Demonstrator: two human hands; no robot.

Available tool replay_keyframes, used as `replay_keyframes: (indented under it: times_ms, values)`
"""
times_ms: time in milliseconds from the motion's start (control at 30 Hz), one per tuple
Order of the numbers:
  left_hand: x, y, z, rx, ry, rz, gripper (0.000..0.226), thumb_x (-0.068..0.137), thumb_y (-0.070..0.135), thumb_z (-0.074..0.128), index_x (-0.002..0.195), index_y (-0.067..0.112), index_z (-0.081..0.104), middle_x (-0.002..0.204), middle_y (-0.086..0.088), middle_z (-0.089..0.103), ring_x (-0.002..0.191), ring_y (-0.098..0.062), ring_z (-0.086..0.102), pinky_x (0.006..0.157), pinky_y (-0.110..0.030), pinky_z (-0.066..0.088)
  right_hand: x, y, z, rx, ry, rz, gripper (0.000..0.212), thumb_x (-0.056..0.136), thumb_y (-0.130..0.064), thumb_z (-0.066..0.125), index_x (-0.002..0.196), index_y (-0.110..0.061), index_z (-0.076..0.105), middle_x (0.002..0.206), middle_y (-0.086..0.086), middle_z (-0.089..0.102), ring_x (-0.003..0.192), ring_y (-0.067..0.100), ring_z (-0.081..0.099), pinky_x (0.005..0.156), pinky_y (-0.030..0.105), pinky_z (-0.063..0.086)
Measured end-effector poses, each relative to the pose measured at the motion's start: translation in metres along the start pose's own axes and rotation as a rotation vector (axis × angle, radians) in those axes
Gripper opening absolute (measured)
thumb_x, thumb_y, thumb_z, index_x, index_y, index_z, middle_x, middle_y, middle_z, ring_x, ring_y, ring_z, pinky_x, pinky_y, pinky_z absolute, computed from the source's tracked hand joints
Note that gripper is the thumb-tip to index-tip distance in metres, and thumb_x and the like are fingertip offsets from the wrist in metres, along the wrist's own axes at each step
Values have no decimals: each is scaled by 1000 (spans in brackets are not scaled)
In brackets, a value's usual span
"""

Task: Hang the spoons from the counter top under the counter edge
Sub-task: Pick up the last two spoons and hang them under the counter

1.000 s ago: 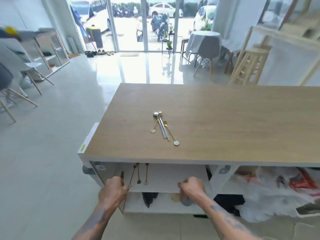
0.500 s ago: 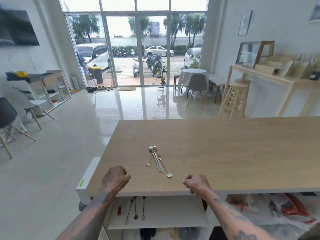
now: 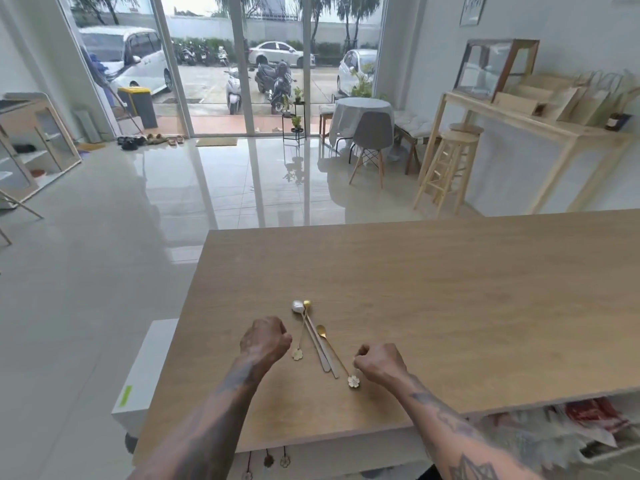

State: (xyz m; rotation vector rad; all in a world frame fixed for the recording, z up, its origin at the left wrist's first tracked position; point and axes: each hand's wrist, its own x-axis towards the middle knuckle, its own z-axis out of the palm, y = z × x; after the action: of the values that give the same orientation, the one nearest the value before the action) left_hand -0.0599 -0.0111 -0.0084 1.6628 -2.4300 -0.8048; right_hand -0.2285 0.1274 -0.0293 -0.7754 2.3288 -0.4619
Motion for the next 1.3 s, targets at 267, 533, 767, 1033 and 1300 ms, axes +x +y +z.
replay_keyframes:
  times_ms: [267, 533, 767, 1033, 1300]
  values:
    - [37, 10, 17, -39, -101, 29, 21, 93, 28, 64, 93, 11, 76, 92, -7, 78, 84, -20, 74, 78, -35, 62, 27, -16, 7, -30, -43, -2, 28, 80, -23, 64, 104, -17, 78, 111, 5, 76, 106, 21, 70, 89, 29, 58]
    - [50, 5, 30, -72, -162, -33, 21, 92, 32, 68, 92, 12, 75, 88, -5, 76, 84, -19, 74, 78, -34, 62, 34, -30, 21, -158, -8, 14, 16, 85, -22, 58, 74, -16, 68, 72, -1, 62, 66, 14, 58, 57, 25, 46]
    - [55, 0, 30, -302, -208, -183, 22, 87, 26, 72, 86, 5, 76, 70, -3, 66, 57, -11, 59, 47, -20, 43, 40, -39, 22, -10, -2, 40, 20, 82, -29, 62, 65, -18, 62, 60, -2, 59, 55, 13, 54, 50, 20, 41]
    - [52, 13, 36, -515, -188, -233, 20, 85, 12, 71, 90, -7, 77, 88, -17, 80, 65, -20, 73, 57, -30, 58, 46, -60, 26, 31, -42, -6, 20, 83, -24, 61, 64, -16, 62, 68, 5, 60, 62, 18, 54, 57, 28, 43]
    - [56, 18, 37, -549, -190, -283, 20, 83, 10, 73, 93, -7, 77, 91, -17, 79, 79, -27, 79, 67, -34, 65, 49, -59, 31, -103, -13, -17, 33, 89, -31, 63, 60, -18, 54, 58, -4, 48, 49, 10, 41, 44, 22, 31]
